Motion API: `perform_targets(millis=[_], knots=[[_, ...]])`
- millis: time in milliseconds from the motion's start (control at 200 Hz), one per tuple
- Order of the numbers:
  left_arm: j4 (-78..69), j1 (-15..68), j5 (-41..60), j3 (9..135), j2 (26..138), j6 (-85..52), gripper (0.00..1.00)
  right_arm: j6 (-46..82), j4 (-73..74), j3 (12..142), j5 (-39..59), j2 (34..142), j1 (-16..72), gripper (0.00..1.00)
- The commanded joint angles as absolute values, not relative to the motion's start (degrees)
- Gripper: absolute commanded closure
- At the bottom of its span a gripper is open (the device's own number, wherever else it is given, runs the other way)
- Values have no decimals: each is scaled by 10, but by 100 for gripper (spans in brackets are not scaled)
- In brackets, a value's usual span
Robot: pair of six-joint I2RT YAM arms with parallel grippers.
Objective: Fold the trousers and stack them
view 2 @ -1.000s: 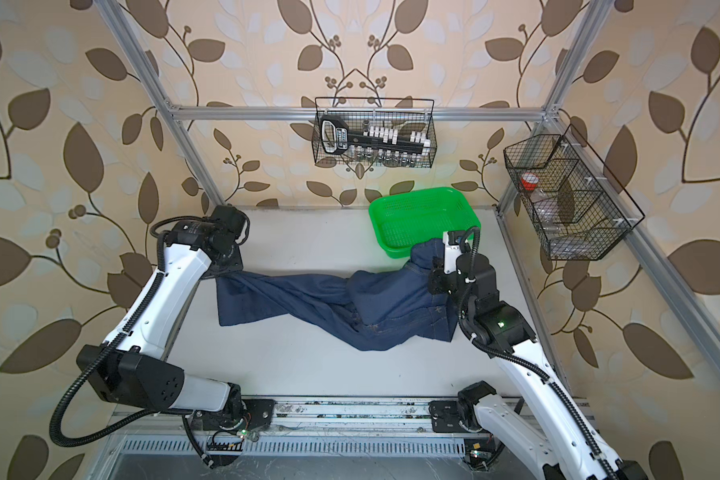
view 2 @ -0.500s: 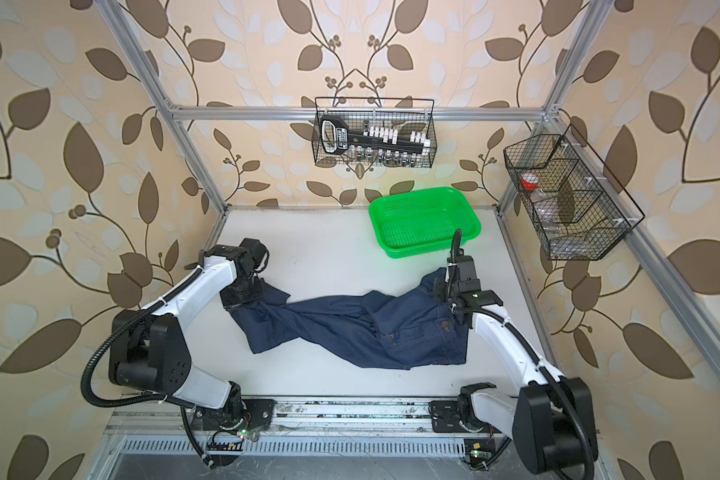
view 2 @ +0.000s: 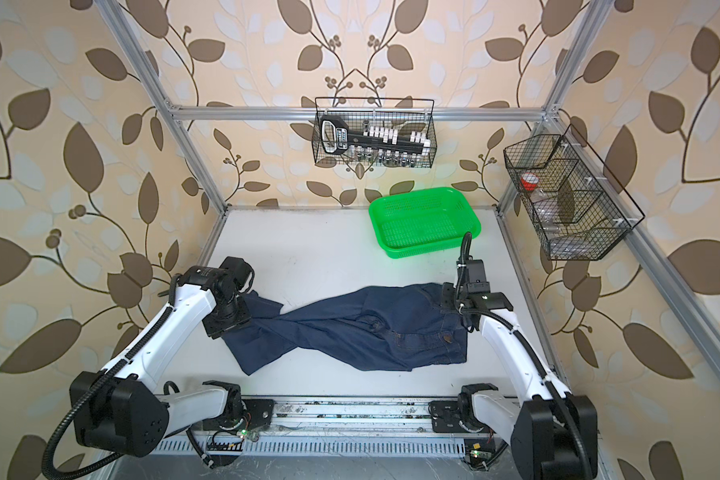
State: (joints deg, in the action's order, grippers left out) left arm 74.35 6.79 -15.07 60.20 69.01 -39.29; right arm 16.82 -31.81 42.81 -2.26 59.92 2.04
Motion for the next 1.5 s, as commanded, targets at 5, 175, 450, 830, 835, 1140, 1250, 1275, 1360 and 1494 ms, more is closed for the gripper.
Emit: perform_targets(millis=[5, 175, 450, 830, 835, 1140, 1250, 1275, 1360, 1494], knots=[[786, 70, -159, 682, 683, -386, 37, 168, -351, 428, -2, 580, -20, 44], [722, 71, -111, 733, 758, -350, 28, 165, -279, 421, 68, 654, -92, 32], [605, 63, -103, 741, 905, -361, 20, 157, -182, 424, 114, 825, -102, 27], [566, 51, -163, 771, 1024, -447, 18, 163, -141, 401, 130, 845, -107, 86], [567, 50, -164, 772, 1025, -449, 18, 163, -141, 402, 129, 845, -106, 87], [544, 39, -160, 780, 1089, -438, 27, 156, -170, 410, 124, 743, -107, 100], [556, 54, -146, 794, 1093, -435, 28, 144, -182, 409, 123, 726, -107, 100], [563, 60, -146, 796, 1092, -435, 28, 143, -183, 409, 123, 720, -107, 100], [587, 89, -155, 797, 1084, -437, 26, 139, -188, 407, 124, 705, -107, 100], [591, 116, -148, 780, 1069, -462, 27, 138, -187, 402, 127, 693, -107, 100]])
